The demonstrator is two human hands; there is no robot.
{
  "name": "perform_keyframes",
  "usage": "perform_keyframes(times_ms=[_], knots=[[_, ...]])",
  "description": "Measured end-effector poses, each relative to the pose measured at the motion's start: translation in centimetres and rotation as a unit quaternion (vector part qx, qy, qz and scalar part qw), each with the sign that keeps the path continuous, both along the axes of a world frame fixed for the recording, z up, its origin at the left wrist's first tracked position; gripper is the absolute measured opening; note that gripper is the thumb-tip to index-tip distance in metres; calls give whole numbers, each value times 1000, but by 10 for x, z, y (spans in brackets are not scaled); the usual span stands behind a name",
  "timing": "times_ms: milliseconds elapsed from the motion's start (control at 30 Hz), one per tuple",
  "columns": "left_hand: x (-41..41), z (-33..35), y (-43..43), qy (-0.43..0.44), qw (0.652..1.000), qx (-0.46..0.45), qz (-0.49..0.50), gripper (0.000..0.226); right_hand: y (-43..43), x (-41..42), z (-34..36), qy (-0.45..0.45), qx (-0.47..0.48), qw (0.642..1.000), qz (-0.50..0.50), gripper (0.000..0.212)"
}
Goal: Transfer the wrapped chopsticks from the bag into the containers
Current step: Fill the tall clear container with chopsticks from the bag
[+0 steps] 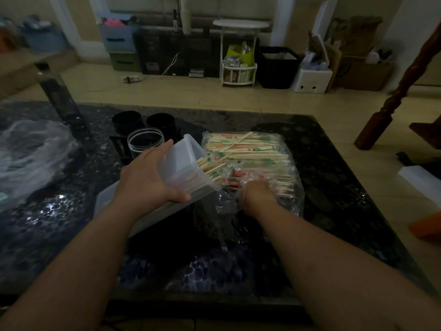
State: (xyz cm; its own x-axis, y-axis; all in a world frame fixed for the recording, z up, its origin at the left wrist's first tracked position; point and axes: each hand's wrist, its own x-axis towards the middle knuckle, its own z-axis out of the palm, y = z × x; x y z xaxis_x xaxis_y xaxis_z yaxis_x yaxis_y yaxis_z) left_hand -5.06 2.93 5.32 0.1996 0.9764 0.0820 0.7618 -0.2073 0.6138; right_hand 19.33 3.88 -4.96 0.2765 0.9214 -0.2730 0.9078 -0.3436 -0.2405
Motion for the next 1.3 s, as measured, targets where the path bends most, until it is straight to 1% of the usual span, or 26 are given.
perform_keyframes(times_ms=[100, 167, 267, 433, 467, 533, 567, 600, 667, 733, 800, 833, 933, 1000, 1100, 1200, 1300], knots=[[0, -1, 1, 0, 1000, -3, -1, 129, 0, 2, -7, -11, 20, 1000, -7, 32], [-1, -2, 1, -1, 1000, -1, 0, 129, -3, 2, -9, -23, 17, 1000, 2, 27], [0, -3, 2, -2, 1000, -2, 1, 129, -3, 2, -14, -36, 31, 998, 31, 27], [0, -3, 2, 3, 1000, -1, -2, 129, -5, 2, -13, -22, 44, 998, 41, 28], [0, -3, 2, 4, 1000, -2, -2, 129, -6, 2, -12, -16, 50, 998, 40, 29], [0, -4, 3, 7, 1000, -2, -3, 130, -6, 4, -11, 4, 57, 998, 32, 40], [0, -4, 3, 9, 1000, -1, -4, 130, -6, 5, -10, 14, 51, 998, 36, 42], [0, -5, 3, 12, 1000, 0, -5, 130, -5, 7, -9, 18, 44, 998, 47, 38], [0, -5, 3, 13, 1000, 2, -7, 130, -7, 7, -3, 19, 18, 997, 73, 22], [0, -5, 3, 18, 1000, 7, -11, 128, -10, 6, -2, 15, 3, 996, 86, 18], [1, -5, 2, 24, 1000, 9, -13, 129, -16, 4, -6, -10, 4, 995, 104, 30], [1, -5, 1, 25, 1000, 9, -14, 130, -20, 3, -8, -6, 21, 995, 100, 32], [1, -4, -1, 18, 1000, 10, -14, 129, -36, -1, -9, -60, 56, 990, 115, 32], [1, -3, -2, 14, 1000, 11, -15, 129, -43, -3, -7, -83, 68, 988, 114, 37], [1, -3, -3, 14, 1000, 14, -19, 129, -53, -6, 6, -67, 71, 989, 108, 44], [2, -3, -3, 27, 999, 13, -28, 128, -65, -10, 20, -64, 47, 992, 100, 33], [4, -3, -4, 45, 998, 13, -32, 130, -76, -12, 30, -47, 50, 994, 86, 32]])
